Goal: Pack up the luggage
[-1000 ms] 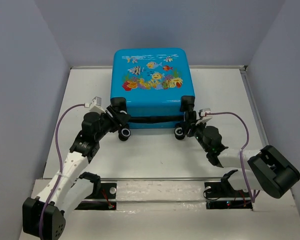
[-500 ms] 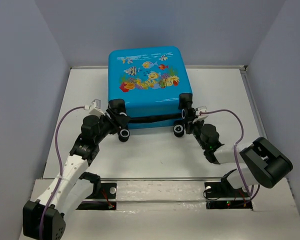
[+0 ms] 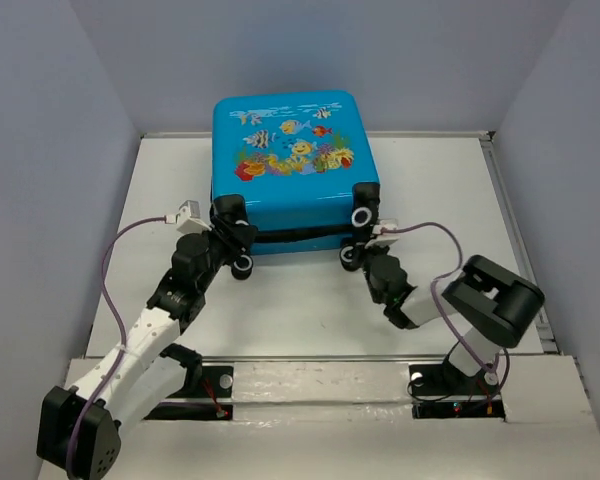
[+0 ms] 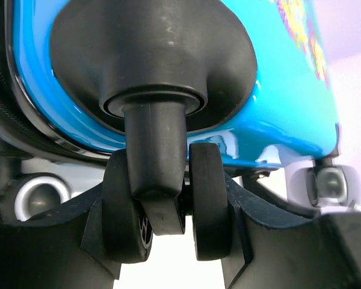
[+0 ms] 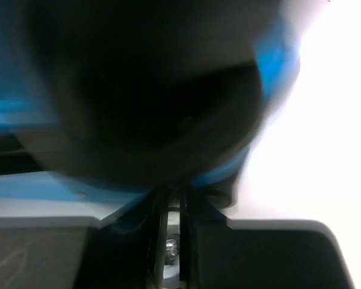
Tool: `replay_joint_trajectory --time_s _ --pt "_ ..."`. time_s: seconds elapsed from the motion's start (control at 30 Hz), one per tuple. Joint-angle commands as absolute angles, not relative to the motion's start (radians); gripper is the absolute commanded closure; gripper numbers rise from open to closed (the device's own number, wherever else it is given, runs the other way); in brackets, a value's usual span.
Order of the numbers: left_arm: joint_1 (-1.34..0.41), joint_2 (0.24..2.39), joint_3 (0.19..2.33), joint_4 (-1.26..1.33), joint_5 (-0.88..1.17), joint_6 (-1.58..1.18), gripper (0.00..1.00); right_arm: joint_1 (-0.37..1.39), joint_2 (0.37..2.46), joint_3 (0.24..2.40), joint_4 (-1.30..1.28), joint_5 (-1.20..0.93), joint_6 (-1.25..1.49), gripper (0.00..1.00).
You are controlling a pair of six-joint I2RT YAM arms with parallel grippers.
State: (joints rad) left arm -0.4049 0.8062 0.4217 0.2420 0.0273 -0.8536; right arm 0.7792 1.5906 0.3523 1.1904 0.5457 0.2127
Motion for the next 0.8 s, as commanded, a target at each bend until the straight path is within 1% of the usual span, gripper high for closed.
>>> replay_joint_trajectory --time_s 0.0,0.07,0.17,0.2,0.27,0.37,0.43,0.53,0.67,0.73,0.77 --pt "-0.580 0.926 0.557 0.544 0.207 -0.874 0.94 1.158 1.781 0.647 1.318 0.408 0.083 0.93" --pt "-0.580 0.916 0.557 0.558 0.219 -0.888 0.94 1.175 1.795 0.681 1.290 0.411 0.069 0.93" --pt "-0.562 0.850 0.540 0.499 0.193 -0.868 0.94 1.166 1.718 0.609 1.267 0.471 0.049 0.93" --pt "-0.549 0.812 0.532 0.470 0.187 -0.864 0.94 1.131 1.656 0.591 1.225 0.466 0.064 0.93" --pt "-0.519 0.775 0.508 0.469 0.198 -0.870 0.94 1.089 1.602 0.536 1.207 0.428 0.127 0.93" --pt "-0.505 0.764 0.509 0.442 0.206 -0.852 0.94 1.078 1.552 0.526 1.169 0.402 0.124 0.93" --pt "-0.486 0.744 0.522 0.379 0.192 -0.827 0.94 1.078 1.523 0.514 1.111 0.416 0.126 0.93" --pt "-0.399 0.692 0.538 0.298 0.179 -0.787 0.94 0.997 1.445 0.432 1.004 0.391 0.190 0.93" --pt "-0.275 0.611 0.552 0.200 0.170 -0.741 0.94 0.809 1.306 0.267 1.043 0.286 0.320 0.93" --pt "-0.233 0.578 0.558 0.173 0.170 -0.733 0.94 0.784 1.278 0.244 1.026 0.282 0.345 0.74" --pt "-0.206 0.574 0.563 0.163 0.173 -0.727 0.94 0.775 1.267 0.223 1.022 0.285 0.354 0.62"
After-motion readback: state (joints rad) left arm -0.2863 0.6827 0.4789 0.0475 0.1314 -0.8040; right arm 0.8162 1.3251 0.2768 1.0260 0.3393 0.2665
